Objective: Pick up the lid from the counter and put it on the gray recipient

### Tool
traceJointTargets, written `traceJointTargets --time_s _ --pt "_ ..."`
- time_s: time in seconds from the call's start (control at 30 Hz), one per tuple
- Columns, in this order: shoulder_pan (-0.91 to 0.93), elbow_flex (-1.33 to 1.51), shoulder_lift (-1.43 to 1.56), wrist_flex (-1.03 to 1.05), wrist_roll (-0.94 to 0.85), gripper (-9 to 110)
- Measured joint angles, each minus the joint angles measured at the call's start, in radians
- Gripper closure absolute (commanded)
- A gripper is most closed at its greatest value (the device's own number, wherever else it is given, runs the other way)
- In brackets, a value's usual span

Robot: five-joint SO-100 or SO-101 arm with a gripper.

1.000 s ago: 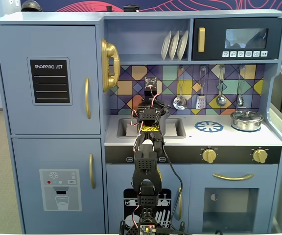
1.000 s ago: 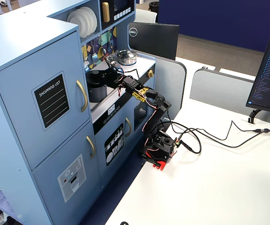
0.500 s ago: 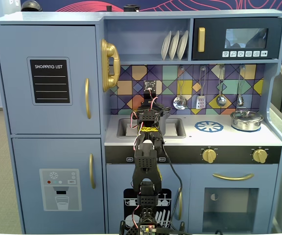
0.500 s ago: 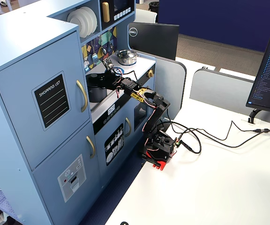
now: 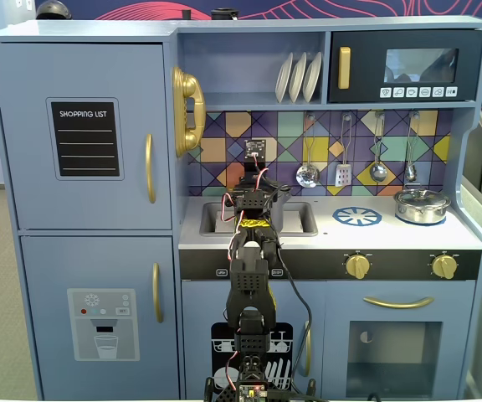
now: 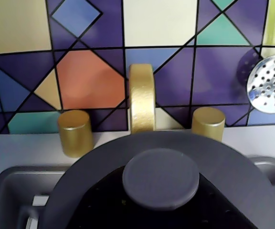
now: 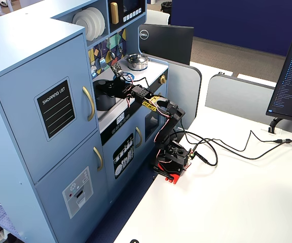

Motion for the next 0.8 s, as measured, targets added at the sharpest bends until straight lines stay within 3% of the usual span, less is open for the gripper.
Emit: traceJointTargets --time_s 0.17,0.47,0.6,0.8 --pt "-0.005 0.003 0.103 0.178 0.008 80" --pt "-0.028 0.169 0.506 0.626 0.008 101" --pt "-0.054 0.327 0.749 0.813 0.015 101" --pt "-0.051 0.598 0.871 0.824 0.078 101"
